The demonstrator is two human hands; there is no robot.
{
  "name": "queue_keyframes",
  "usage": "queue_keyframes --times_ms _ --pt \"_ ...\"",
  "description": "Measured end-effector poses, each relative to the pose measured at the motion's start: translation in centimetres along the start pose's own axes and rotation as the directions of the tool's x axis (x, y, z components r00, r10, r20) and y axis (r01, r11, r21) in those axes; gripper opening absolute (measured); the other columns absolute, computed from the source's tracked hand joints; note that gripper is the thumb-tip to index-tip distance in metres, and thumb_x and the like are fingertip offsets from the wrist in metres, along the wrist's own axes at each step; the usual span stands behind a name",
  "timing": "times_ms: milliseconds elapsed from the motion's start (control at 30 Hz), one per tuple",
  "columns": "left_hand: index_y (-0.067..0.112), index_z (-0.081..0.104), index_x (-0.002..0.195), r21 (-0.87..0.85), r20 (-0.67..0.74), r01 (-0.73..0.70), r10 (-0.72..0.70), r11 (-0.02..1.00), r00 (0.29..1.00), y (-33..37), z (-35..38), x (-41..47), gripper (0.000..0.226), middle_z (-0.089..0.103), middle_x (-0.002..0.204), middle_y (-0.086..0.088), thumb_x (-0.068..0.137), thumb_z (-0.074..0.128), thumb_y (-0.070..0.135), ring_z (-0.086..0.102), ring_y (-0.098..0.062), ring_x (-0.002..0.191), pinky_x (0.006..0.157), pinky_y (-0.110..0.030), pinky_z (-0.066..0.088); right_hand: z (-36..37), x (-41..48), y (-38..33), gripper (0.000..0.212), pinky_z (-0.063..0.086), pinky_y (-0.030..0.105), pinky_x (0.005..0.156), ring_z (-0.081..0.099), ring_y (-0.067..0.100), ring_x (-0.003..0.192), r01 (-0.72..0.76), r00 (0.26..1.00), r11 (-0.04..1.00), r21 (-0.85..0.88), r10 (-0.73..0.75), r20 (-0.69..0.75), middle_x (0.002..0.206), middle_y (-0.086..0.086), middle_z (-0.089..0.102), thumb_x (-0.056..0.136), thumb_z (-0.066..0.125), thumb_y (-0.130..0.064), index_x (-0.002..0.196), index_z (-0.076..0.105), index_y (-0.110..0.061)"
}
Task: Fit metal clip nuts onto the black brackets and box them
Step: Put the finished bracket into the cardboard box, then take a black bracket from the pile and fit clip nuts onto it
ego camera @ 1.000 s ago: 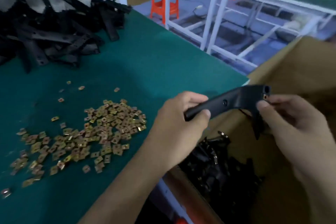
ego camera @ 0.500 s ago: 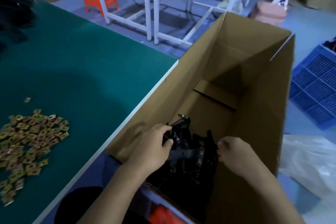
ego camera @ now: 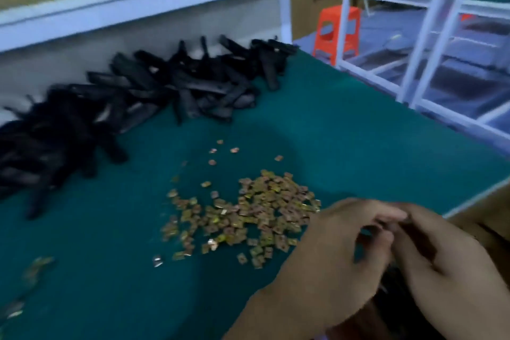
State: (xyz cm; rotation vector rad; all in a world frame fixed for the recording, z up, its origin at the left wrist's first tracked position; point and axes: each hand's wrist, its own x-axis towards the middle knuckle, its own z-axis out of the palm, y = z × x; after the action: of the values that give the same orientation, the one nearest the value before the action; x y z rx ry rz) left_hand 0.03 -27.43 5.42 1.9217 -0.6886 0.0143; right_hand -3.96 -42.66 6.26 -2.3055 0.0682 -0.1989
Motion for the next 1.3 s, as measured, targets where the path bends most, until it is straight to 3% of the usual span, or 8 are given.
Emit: queue_keyframes --times_ms 133,233,367,467,700,933,1033,1300 --pt "0.029 0.067 0.112 0.154 -0.391 0.099 -0.031 0.983 0.920 -3.8 -9.4 -2.5 0.026 0.067 0.109 0.016 0.096 0.059 0.011 0.063 0.001 0.103 0.090 -0.017 0.051 7.2 4.8 -7.9 0.034 0.044 0.005 0.076 0.062 -0.015 0.088 0.222 0.963 0.972 0.080 -0.231 0.141 0.096 -0.033 0.067 0.085 0.061 -0.025 0.104 0.060 -0.053" --pt "0.027 0.068 0.113 0.173 -0.691 0.408 -0.185 0.896 0.699 -7.9 -17.2 -6.1 0.033 0.064 0.110 0.011 0.092 0.062 0.003 0.061 -0.006 0.102 0.089 -0.023 0.050 14.1 7.1 -12.6 0.038 0.041 0.017 0.081 0.057 -0.002 0.096 0.362 0.879 0.929 0.075 -0.366 0.306 0.112 -0.022 0.060 0.094 0.060 -0.037 0.130 0.052 -0.049" --pt "0.013 0.055 0.132 0.055 -0.892 0.814 -0.337 0.578 0.300 -13.1 -26.3 -11.5 0.041 0.051 0.128 -0.016 0.092 0.062 0.006 0.046 -0.034 0.123 0.100 -0.031 0.035 21.4 7.8 -17.9 0.048 0.040 0.021 0.096 0.050 0.006 0.117 0.455 0.723 0.890 0.022 -0.384 0.574 0.139 -0.014 0.044 0.101 0.052 -0.044 0.147 0.038 -0.038" --pt "0.010 0.043 0.141 0.041 -0.917 0.946 -0.364 0.322 0.164 -15.7 -31.6 -14.0 0.053 0.043 0.141 -0.019 0.093 0.063 0.020 0.039 -0.039 0.129 0.104 -0.048 0.036 24.8 7.7 -19.2 0.049 0.038 0.029 0.108 0.042 0.009 0.132 0.501 0.637 0.866 -0.003 -0.366 0.678 0.142 -0.017 0.041 0.100 0.052 -0.049 0.146 0.038 -0.041" --pt "0.022 0.037 0.146 0.130 -0.876 0.957 -0.423 0.259 0.234 -21.4 -38.1 -13.4 0.057 0.045 0.147 -0.006 0.098 0.061 0.040 0.040 -0.032 0.135 0.106 -0.052 0.034 28.6 9.1 -18.6 0.045 0.035 0.027 0.110 0.036 0.007 0.134 0.593 0.669 0.795 -0.130 -0.396 0.628 0.136 -0.020 0.041 0.099 0.050 -0.053 0.142 0.040 -0.046" --pt "0.016 0.058 0.139 0.014 -0.939 0.811 -0.272 0.584 0.212 -22.3 -38.4 -13.0 0.036 0.051 0.118 -0.005 0.103 0.057 0.023 0.052 -0.025 0.110 0.099 -0.031 0.043 29.4 9.4 -17.9 0.035 0.033 0.019 0.102 0.040 0.001 0.124 0.578 0.699 0.815 -0.032 -0.475 0.535 0.117 -0.030 0.042 0.096 0.058 -0.046 0.131 0.050 -0.048" --pt "0.026 0.072 0.119 -0.029 -0.936 0.699 -0.265 0.715 0.232 -19.7 -37.8 -12.2 0.023 0.067 0.095 0.011 0.097 0.069 0.026 0.059 -0.005 0.077 0.068 -0.010 0.044 29.5 9.6 -17.7 0.038 0.036 0.018 0.096 0.044 -0.001 0.118 0.490 0.772 0.866 0.100 -0.485 0.412 0.112 -0.037 0.041 0.094 0.065 -0.037 0.130 0.055 -0.045" --pt "0.039 0.077 0.088 -0.245 -0.661 0.514 -0.530 0.822 0.532 -12.1 -33.0 -11.0 0.030 0.073 0.069 0.008 0.063 0.095 0.038 0.060 -0.003 0.055 0.048 -0.017 0.044 27.4 12.2 -17.4 0.050 0.040 0.005 0.089 0.040 -0.022 0.122 0.397 0.872 0.800 0.451 -0.481 0.085 0.126 -0.057 0.036 0.093 0.060 -0.047 0.140 0.042 -0.052"
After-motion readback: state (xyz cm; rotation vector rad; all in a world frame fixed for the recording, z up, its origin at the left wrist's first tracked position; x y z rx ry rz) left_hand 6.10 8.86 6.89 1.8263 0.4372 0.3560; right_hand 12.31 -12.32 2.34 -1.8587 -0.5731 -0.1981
